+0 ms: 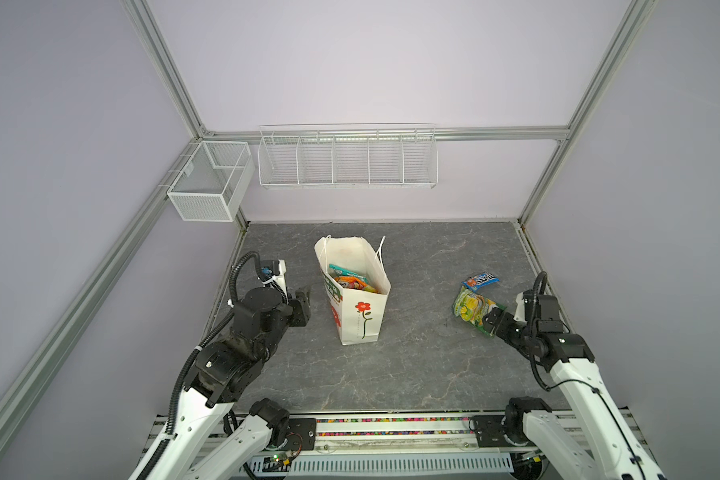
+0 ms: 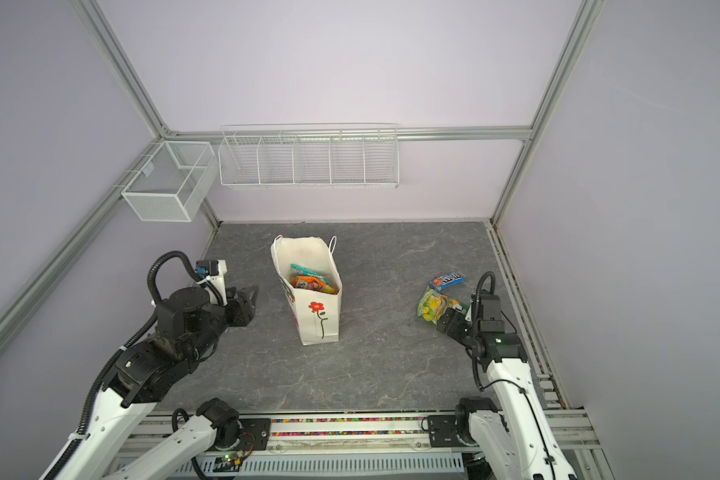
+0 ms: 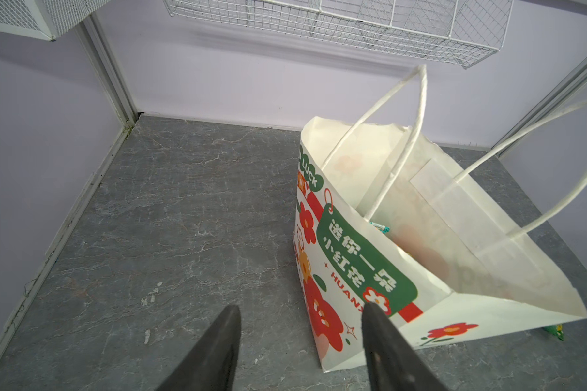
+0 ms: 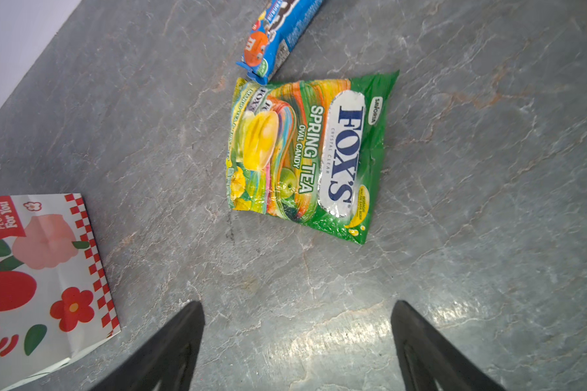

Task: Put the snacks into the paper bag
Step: 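Withdraw the left gripper from the bag while the right arm rises, then move the right gripper down onto the green Spring Tea pack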

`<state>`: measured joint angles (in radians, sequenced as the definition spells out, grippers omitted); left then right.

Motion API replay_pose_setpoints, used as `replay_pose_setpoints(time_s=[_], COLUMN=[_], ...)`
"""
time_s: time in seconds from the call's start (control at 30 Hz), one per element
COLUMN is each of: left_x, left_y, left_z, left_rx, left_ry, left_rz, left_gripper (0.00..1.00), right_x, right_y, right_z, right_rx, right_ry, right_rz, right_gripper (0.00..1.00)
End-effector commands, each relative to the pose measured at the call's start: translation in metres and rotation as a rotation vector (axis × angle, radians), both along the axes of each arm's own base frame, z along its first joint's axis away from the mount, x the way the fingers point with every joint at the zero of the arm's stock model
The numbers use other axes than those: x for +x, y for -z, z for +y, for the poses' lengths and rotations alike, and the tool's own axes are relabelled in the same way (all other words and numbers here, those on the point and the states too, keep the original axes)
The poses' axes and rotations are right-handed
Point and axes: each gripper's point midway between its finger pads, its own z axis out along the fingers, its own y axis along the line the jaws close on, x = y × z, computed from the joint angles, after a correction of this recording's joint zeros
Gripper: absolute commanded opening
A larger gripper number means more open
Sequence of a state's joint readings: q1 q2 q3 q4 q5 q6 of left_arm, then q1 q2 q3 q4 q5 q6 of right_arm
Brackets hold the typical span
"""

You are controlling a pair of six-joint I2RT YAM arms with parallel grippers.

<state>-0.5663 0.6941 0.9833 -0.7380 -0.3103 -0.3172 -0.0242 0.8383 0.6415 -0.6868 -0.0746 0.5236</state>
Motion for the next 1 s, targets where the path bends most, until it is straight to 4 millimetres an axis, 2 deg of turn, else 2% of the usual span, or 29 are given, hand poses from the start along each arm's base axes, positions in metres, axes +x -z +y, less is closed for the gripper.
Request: replay_pose_setpoints(time_s=[0.0, 0.1, 0.23, 0.33, 0.37, 0.43, 0.47, 0.57, 0.63, 0.83, 0.97], left_x=[-0.004, -0.006, -0.009, -0.01, -0.01, -0.011, -0.011, -0.011, -0.012, -0.012, -0.014], left_y=[0.017, 0.028, 0.04, 0.043, 0.044, 0.044, 0.045, 0.049, 0.051, 0.051, 0.051], left_z=[0.012, 0.016, 0.017, 0.019, 0.02, 0.021, 0.021, 0.02, 0.019, 0.019, 0.019], left_rx=[0.037, 0.046, 0.059, 0.066, 0.067, 0.07, 0.07, 0.073, 0.077, 0.079, 0.073], left_ry=[-0.043, -0.057, -0.058, -0.064, -0.067, -0.07, -0.068, -0.06, -0.054, -0.05, -0.047], left_rz=[0.034, 0.045, 0.064, 0.069, 0.07, 0.068, 0.07, 0.08, 0.085, 0.085, 0.081], left_gripper=[0.57, 0.58, 0.58, 0.58, 0.58, 0.58, 0.58, 0.58, 0.58, 0.58, 0.58], right_x=[0.004, 0.003, -0.005, -0.006, -0.004, 0.0, 0.003, 0.005, 0.004, 0.003, 0.006], right_y=[-0.005, -0.004, -0.004, -0.005, -0.004, 0.0, 0.002, 0.009, 0.013, 0.023, 0.021], right_z=[0.002, -0.007, -0.039, -0.052, -0.051, -0.045, -0.042, -0.038, -0.04, -0.047, -0.05], right_rx=[0.057, 0.075, 0.039, 0.06, 0.081, 0.148, 0.171, 0.191, 0.181, 0.159, 0.155], right_ry=[-0.008, 0.033, 0.168, 0.239, 0.24, 0.22, 0.205, 0.185, 0.186, 0.222, 0.237], right_rz=[-0.004, 0.009, 0.037, 0.023, 0.01, -0.013, -0.022, -0.012, 0.01, 0.043, 0.033], right_gripper=[0.89, 0.89, 0.89, 0.89, 0.91, 1.0, 0.97, 0.98, 0.89, 0.89, 0.92])
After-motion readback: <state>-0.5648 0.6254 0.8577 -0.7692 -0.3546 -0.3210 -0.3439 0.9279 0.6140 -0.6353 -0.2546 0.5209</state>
